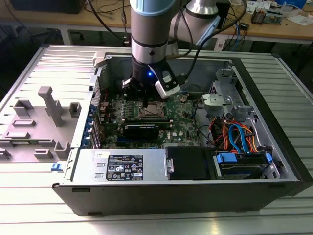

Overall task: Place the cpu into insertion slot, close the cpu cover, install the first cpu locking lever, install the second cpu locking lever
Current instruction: 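Install the second cpu locking lever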

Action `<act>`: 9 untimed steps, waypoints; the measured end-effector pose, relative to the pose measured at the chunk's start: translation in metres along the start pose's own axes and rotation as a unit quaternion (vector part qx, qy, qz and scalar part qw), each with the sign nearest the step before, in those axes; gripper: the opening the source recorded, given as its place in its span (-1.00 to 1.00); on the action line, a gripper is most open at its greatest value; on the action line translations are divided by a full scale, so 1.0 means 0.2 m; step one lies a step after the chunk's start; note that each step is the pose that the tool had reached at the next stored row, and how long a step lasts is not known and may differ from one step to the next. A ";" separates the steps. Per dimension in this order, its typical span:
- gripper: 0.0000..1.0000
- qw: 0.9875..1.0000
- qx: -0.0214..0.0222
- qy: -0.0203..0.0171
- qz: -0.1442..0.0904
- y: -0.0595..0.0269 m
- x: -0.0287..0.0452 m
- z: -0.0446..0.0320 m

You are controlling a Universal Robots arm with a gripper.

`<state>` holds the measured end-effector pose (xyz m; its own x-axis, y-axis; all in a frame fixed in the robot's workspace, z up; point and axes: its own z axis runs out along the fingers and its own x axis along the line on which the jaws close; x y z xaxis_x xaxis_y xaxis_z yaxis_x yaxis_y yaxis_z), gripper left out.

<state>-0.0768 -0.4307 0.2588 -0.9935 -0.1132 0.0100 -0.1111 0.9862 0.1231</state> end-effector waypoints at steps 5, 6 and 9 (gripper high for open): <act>-0.79 1.000 0.000 0.000 0.000 -0.027 0.003 -0.003; -0.79 1.000 0.000 0.000 0.000 -0.028 0.003 -0.003; -0.79 1.000 0.000 0.000 0.000 -0.028 0.003 -0.004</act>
<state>-0.0768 -0.4364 0.2588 -0.9935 -0.1132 0.0105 -0.1111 0.9862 0.1231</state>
